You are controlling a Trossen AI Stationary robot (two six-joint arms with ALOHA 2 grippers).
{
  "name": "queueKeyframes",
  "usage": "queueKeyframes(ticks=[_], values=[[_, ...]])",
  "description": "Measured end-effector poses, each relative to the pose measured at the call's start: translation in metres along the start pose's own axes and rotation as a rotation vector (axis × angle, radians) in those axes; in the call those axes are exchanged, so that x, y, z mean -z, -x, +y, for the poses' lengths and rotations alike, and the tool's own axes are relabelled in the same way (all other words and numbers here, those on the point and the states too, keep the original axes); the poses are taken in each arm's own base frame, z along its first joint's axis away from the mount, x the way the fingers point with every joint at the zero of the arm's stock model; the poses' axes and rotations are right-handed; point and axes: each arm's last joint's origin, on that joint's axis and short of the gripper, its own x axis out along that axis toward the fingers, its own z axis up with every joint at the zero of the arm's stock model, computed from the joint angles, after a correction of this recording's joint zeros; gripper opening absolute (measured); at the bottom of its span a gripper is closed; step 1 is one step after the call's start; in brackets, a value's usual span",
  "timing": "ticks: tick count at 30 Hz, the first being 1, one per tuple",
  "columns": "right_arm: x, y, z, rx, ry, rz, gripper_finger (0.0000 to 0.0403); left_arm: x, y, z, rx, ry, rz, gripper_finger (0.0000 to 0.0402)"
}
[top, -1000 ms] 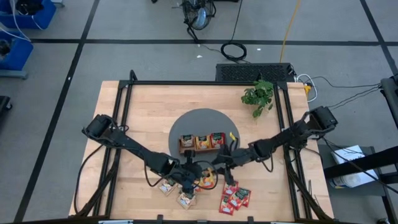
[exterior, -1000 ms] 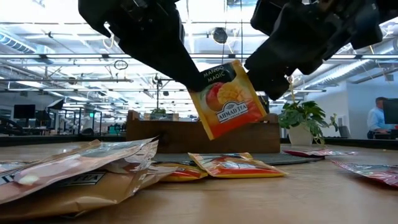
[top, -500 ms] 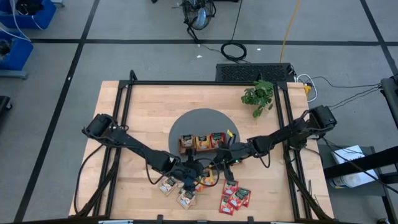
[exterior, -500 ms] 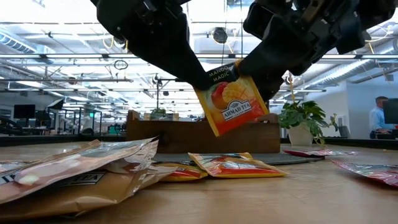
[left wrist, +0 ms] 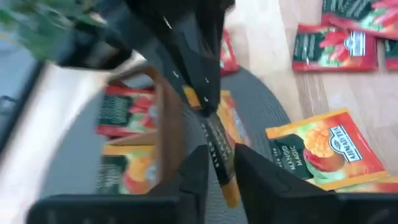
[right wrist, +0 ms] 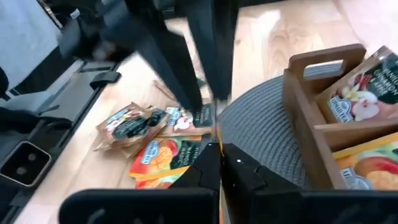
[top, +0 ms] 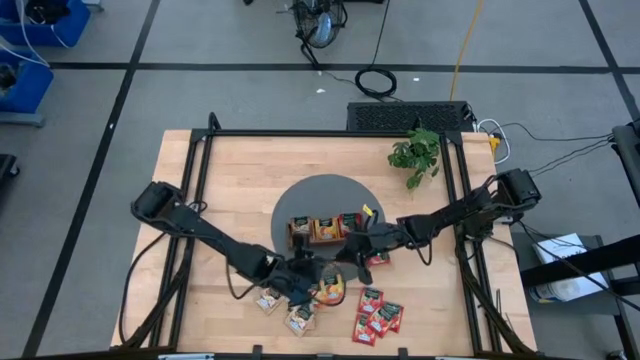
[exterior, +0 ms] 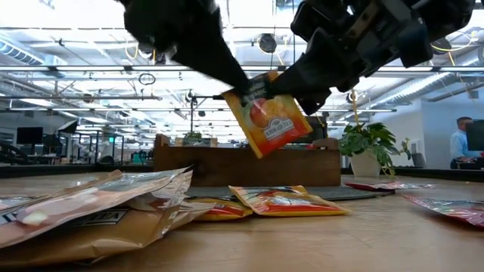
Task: Pick & Place Tea
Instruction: Put the yellow tea bag into the middle section of the wooden organizer
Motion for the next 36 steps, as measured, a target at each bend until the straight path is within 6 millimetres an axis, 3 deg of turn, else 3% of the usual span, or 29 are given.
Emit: queueKeyframes(ticks=[8,13,22,26,36], values=[[-0.007,0.000,-0.004,0.101,0.088,-0.077,0.0000,-0.003,0.056,0.007,-0.061,0.072,0.002,0.0179],[-0.016,0.006,-0.021,0.152,0.121,-0.226,0.0000,0.022,0.074,-0.011,-0.097,0.068,0.018,0.0182],[-0.001,0.025,-0.065,0.171,0.027,-0.306,0.0000,0.070,0.078,-0.031,-0.172,0.082,-0.005,0.0147],[-0.001,0.028,-0.072,0.184,0.010,-0.333,0.0000,0.077,0.077,-0.031,-0.196,0.114,-0.023,0.0136],[0.025,0.007,-0.081,0.190,-0.013,-0.295,0.0000,0.076,0.075,-0.032,-0.186,0.143,-0.047,0.0133]])
